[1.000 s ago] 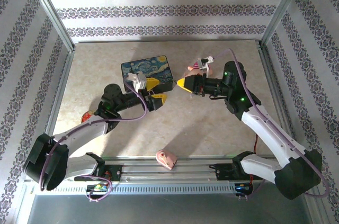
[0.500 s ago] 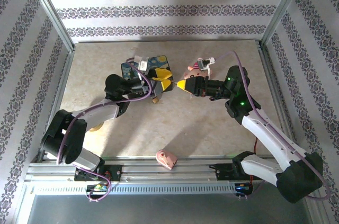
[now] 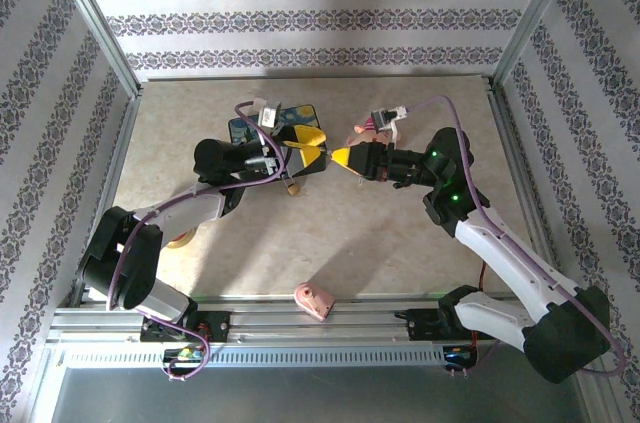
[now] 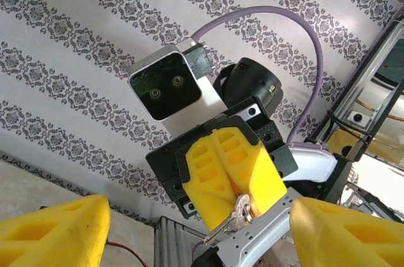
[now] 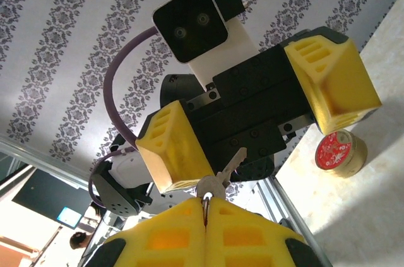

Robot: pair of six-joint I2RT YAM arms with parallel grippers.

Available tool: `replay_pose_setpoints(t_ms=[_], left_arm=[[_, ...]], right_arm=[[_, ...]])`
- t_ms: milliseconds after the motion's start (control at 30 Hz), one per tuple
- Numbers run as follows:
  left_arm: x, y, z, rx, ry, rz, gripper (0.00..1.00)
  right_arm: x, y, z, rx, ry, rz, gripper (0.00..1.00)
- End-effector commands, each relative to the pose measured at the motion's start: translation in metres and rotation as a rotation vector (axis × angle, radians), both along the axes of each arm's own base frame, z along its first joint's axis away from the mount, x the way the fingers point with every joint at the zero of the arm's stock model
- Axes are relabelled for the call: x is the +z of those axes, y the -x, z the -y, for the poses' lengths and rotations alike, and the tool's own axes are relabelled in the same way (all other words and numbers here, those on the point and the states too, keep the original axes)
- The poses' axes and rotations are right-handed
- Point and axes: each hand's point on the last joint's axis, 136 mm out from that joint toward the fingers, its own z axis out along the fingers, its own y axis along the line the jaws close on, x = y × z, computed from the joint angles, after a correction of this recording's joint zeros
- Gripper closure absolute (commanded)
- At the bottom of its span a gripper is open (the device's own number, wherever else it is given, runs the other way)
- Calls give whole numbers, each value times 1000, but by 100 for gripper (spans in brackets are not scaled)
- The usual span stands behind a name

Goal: Unlock the padlock with the key

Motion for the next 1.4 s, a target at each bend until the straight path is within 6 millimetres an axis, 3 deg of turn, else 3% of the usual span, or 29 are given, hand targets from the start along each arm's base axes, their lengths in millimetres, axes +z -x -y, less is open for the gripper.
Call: replay_pose_setpoints(t_ms=[0, 200, 600, 700, 900, 1067, 1367], left_arm=[[15, 4, -4, -16, 26, 65, 27], [16, 5, -4, -14, 31, 67, 41], [12, 3, -5, -7, 29, 50, 79], [12, 2, -5, -3, 31, 48, 80], [9, -1, -4, 0, 30, 32, 65], [3, -3, -4, 5, 27, 12, 62], [4, -2, -4, 5, 27, 17, 79]], right_arm=[[6, -1, -2, -8, -28, 31, 100], [1, -8, -3, -23, -25, 14, 100], [-8, -21, 4, -75, -24, -21, 100], [-8, -23, 6, -83, -25, -22, 100], [-9, -25, 8, -100, -32, -24, 100], [-5, -27, 9, -109, -43, -16, 100], [-7, -30, 9, -119, -44, -30, 100]])
